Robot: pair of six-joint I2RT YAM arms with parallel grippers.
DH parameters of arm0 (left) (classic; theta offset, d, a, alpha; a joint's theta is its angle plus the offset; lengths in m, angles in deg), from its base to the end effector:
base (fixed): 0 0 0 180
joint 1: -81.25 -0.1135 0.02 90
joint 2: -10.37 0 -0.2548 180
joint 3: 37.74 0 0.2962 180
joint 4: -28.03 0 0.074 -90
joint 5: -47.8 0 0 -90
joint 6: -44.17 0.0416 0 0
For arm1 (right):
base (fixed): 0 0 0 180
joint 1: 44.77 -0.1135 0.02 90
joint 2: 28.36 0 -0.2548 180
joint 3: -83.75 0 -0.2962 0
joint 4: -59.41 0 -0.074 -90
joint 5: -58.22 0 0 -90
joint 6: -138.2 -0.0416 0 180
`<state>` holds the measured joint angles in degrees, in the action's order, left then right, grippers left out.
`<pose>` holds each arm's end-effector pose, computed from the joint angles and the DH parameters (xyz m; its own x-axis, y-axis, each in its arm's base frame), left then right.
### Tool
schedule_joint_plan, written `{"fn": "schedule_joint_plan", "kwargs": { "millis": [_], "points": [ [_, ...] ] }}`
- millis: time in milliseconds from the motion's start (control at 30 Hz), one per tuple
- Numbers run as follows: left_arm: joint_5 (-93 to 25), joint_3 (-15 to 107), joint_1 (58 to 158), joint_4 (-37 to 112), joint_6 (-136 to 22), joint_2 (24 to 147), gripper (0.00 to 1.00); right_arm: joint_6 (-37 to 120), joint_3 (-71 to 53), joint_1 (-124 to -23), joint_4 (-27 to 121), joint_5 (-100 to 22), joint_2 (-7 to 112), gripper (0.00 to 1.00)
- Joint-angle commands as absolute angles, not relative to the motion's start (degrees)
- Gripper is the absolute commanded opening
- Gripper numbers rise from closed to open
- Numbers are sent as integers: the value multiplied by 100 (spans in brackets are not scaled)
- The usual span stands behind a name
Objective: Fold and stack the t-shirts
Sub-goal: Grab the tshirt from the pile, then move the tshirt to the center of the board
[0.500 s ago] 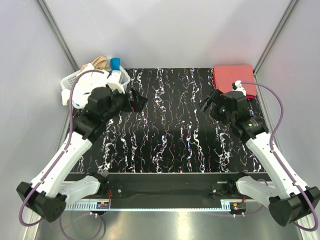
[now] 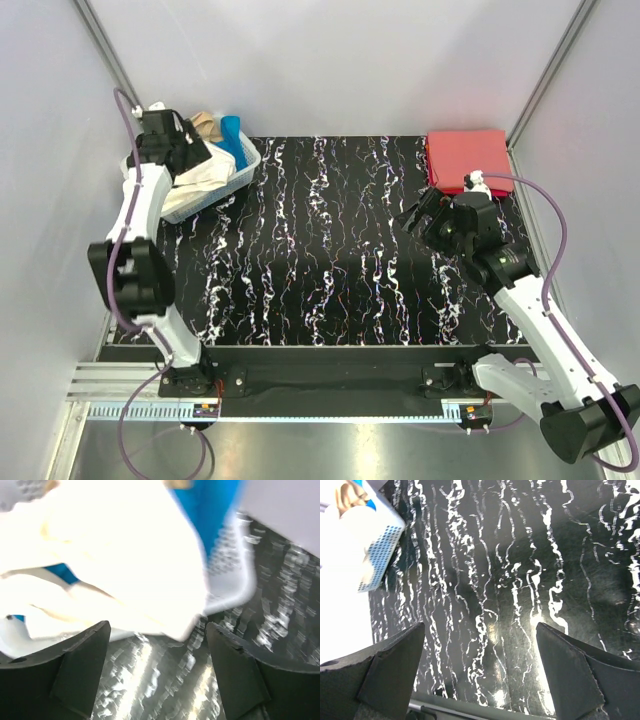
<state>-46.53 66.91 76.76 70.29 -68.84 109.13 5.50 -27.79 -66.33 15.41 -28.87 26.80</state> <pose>0.4448 0.0381 0.3272 -0.4899 -0.4294 -0.7586 -0.3587 0.8925 -0.2735 0.2445 0.0943 0.3318 -0.5703 0.5029 -0.6495 0.0821 0.8216 0.5641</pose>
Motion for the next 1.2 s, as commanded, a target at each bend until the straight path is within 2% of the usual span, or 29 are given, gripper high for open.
{"fn": "schedule_joint_plan", "kwargs": {
  "millis": [0, 67, 167, 200, 233, 300, 333, 500, 633, 800, 900, 933, 1000, 1033, 1100, 1133, 1167],
  "points": [
    [-4518, 7378, 7554, 7189, -7027, 11757, 80, 619, -2753, -6657, 1863, -3142, 2534, 100],
    [-4387, 7737, 7545, 7224, -6965, 12353, 79, 619, -2726, -6666, 1872, -3317, 2526, 100],
    [-3905, 8168, 7545, 7373, -6930, 12865, 63, 584, -2700, -6657, 1881, -3407, 2455, 100],
    [-3738, 8257, 7545, 7391, -6912, 12910, 53, 584, -2691, -6657, 1881, -3424, 2438, 100],
    [-3449, 8345, 7545, 7382, -6851, 12911, 36, 575, -2691, -6657, 1898, -3433, 2403, 100],
    [-3358, 8740, 7554, 7382, -6807, 12788, 14, 575, -2700, -6666, 1916, -3424, 2376, 100],
    [-3419, 8933, 7554, 7391, -6807, 12701, 0, 575, -2691, -6657, 1925, -3416, 2359, 100],
    [-3105, 10593, 7571, 7216, -6999, 12024, 0, 513, -2752, -6657, 1977, -3407, 2297, 100],
    [-1710, 10939, 7816, 6052, -7867, 11243, 0, 505, -2814, -6657, 2039, -3293, 2218, 100],
    [-548, 9245, 8282, 4248, -8660, 9503, 0, 513, -2849, -6657, 2039, -3213, 2113, 100],
    [-309, 7849, 8721, 3999, -8644, 8510, 0, 575, -2946, -6657, 2030, -3057, 1964, 100],
    [-317, 6992, 8993, 3998, -8592, 8281, 0, 584, -2989, -6657, 2039, -3012, 1919, 100],
    [-387, 6022, 9205, 3998, -8512, 7674, 0, 601, -3104, -6666, 2030, -2933, 1849, 100],
    [-422, 4981, 9345, 3998, -8503, 7490, 0, 593, -3165, -6657, 2030, -2897, 1770, 100],
    [-667, 3939, 9425, 3998, -8494, 7059, 0, 540, -3323, -6657, 2030, -2836, 1656, 99],
    [-869, 3003, 9487, 4094, -8460, 6961, 10, 505, -3393, -6657, 2021, -2783, 1577, 98],
    [-1088, 2593, 9522, 4243, -8450, 6839, 20, 418, -3542, -6657, 2013, -2739, 1541, 98]
  ]
}}
